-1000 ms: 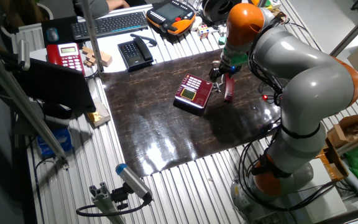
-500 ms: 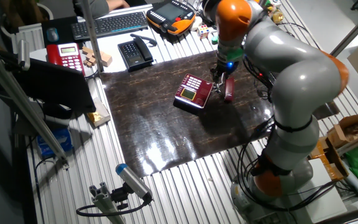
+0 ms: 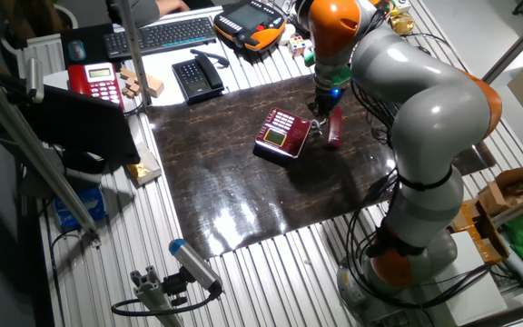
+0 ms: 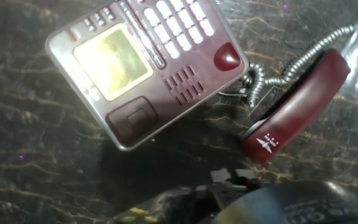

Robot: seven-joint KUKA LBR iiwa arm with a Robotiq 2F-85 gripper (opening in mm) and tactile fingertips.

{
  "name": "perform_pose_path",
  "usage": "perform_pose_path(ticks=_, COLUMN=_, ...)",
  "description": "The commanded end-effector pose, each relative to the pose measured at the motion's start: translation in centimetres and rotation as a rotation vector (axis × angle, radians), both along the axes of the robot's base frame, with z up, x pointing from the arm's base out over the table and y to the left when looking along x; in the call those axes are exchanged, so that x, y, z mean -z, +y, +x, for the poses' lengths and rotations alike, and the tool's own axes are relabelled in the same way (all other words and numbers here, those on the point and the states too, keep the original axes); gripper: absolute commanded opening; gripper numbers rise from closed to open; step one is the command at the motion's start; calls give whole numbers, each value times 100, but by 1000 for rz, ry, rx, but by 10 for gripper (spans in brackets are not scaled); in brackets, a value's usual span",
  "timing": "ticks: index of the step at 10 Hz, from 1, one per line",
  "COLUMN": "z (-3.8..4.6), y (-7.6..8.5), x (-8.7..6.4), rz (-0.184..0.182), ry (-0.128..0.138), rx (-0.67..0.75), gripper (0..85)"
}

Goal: Place the handset of the telephone on the corresponding phone cradle

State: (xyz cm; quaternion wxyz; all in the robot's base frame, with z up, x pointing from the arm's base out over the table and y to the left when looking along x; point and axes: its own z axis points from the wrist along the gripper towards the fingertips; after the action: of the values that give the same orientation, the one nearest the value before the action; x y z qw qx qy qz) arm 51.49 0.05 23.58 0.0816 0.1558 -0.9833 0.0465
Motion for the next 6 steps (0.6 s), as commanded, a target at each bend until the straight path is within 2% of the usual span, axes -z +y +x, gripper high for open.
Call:
perform_pose_path(ticks=1, z=0, y=0, x=0, rz=-1, ry=0, rx=10, gripper=23)
perform_pose_path(ticks=6, z=1, y=-4, x=0, rz=-3, ry=7, rx=23, gripper=23)
